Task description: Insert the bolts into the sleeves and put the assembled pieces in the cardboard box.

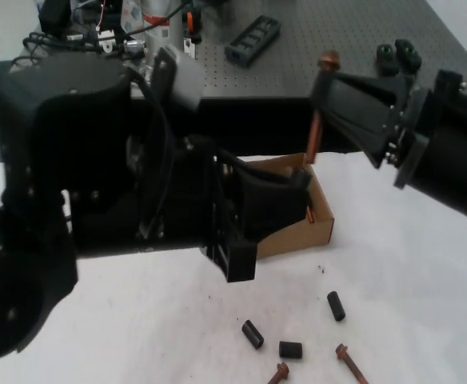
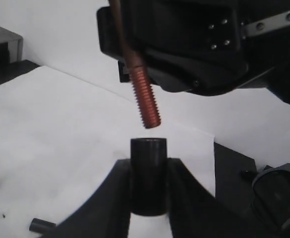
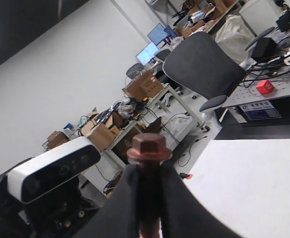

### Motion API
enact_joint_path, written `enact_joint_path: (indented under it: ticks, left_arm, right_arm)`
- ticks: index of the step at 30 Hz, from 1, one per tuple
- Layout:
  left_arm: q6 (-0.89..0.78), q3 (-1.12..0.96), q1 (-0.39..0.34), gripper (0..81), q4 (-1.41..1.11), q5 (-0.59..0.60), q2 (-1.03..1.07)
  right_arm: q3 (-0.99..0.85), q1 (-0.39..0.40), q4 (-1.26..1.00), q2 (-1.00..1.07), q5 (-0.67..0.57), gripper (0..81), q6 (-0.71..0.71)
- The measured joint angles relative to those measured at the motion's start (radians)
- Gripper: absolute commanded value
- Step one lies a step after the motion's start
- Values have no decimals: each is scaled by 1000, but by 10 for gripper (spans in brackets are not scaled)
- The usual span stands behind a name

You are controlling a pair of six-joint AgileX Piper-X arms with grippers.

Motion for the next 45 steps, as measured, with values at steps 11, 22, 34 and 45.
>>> enact_joint_path:
  ticks: [11, 22, 34, 45]
  left_arm:
    - [-10, 4, 0, 7, -20, -7, -7]
    - [-61, 4, 0, 7, -84, -69, -7]
    - [-93, 4, 0, 7, -121, -106, -7]
    - [-168, -27, 35, 7, -173, -370, 143]
  right_arm:
    - [-14, 34, -15, 17, 31, 11, 2]
    - [-17, 34, -15, 17, 60, 11, -4]
    - [-17, 34, -16, 17, 8, 438, -43]
    - [-17, -20, 13, -9, -35, 407, -49]
